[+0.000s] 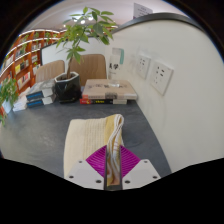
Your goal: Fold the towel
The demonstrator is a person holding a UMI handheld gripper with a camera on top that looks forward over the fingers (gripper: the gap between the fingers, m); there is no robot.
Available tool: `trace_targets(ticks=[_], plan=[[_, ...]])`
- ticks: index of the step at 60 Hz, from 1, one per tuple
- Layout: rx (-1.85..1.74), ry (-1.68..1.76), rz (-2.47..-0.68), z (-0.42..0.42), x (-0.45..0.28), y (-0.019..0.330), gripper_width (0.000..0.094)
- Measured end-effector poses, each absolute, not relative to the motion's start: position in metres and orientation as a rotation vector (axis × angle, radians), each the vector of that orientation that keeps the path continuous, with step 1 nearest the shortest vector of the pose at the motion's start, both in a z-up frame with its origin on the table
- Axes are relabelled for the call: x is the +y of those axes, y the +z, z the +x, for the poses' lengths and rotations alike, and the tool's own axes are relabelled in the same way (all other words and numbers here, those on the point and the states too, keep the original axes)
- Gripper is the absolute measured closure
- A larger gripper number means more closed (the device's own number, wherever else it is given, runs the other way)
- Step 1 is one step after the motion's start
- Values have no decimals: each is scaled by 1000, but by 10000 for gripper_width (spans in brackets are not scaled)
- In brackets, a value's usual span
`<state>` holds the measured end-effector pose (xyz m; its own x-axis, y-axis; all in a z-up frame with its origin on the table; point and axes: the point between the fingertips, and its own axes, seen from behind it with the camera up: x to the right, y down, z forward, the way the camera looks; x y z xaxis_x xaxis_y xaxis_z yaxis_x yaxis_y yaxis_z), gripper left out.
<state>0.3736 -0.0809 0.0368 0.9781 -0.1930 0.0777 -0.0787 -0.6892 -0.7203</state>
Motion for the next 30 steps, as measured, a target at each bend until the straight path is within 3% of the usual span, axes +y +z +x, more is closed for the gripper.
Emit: trace_targets(ticks=[5, 11, 17, 30], plan=[[110, -260, -2379, 388, -95, 22, 594], [35, -252, -2342, 377, -97, 45, 426], [14, -232, -2269, 361, -98, 97, 297], [24, -170, -2101, 300, -127, 223, 199]])
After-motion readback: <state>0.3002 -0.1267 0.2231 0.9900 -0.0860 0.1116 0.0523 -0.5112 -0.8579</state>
